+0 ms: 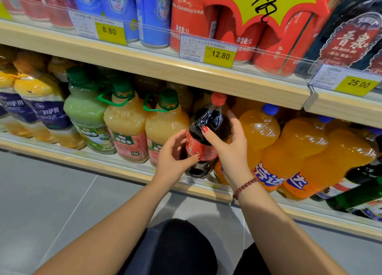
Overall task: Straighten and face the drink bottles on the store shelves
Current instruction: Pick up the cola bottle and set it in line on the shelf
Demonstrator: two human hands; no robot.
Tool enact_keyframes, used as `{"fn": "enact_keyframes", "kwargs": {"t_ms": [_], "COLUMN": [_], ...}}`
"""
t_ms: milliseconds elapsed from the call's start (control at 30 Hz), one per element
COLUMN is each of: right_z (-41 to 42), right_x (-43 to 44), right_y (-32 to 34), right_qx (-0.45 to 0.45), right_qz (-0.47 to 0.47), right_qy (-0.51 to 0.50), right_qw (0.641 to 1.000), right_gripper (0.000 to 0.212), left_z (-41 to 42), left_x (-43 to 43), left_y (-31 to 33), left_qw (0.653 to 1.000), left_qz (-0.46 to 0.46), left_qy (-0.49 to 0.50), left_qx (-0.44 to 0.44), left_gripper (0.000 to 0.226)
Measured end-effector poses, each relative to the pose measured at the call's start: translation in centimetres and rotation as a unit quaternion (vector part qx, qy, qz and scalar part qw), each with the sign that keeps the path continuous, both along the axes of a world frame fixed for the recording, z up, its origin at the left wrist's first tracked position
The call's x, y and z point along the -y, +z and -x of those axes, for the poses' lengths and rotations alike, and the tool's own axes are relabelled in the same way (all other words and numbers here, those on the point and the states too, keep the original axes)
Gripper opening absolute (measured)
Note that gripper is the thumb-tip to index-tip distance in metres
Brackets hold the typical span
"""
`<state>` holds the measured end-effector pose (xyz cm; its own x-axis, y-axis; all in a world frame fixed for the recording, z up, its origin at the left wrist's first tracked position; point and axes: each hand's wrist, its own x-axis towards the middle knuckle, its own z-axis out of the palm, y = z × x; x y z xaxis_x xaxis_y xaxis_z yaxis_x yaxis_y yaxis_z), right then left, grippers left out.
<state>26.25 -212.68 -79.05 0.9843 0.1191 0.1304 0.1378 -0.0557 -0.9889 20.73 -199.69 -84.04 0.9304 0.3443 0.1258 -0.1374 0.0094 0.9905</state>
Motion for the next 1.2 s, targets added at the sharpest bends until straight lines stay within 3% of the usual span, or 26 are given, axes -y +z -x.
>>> {"fn": "enact_keyframes", "kwargs": {"t_ms": [100, 233, 433, 667, 833, 1200], "right_z": [-1.3, -2.3, -2.2, 0.3, 2.4, 3.7], "right_x": [-1.4, -2.4, -2.0, -0.9, 0.6, 2.6], "right_y": [0.4, 0.2, -0.3, -1.1, -1.8, 0.8], "right_qx": [-0.031, -0.023, -0.018, 0.047, 0.085, 0.098], "right_qz": [0.017, 0.054, 0.097, 0.067, 0.050, 0.009], "right_qy": [-0.017, -0.052, -0.063, -0.070, -0.089, -0.072], "right_qw": [0.999, 0.997, 0.993, 0.994, 0.991, 0.992], "right_gripper": [0.099, 0.086, 0.087, 0.073, 0.075, 0.075], "left_z": [-0.3, -0.5, -0.3, 0.3, 0.6, -0.6], "left_x": [0.4, 0.5, 0.4, 0.7, 0.7, 0.2], "left_y": [-0.3, -0.5, -0.4, -1.5, -2.0, -0.8], "left_qw": [1.000, 0.999, 0.998, 0.999, 0.995, 0.977], "left_qz": [0.013, 0.047, 0.052, 0.021, -0.008, -0.101], "left_qy": [0.006, 0.008, 0.005, -0.006, -0.071, -0.185], "left_qx": [-0.002, -0.015, -0.020, -0.043, -0.075, -0.039], "left_gripper": [0.070, 0.069, 0.067, 0.077, 0.089, 0.101]}}
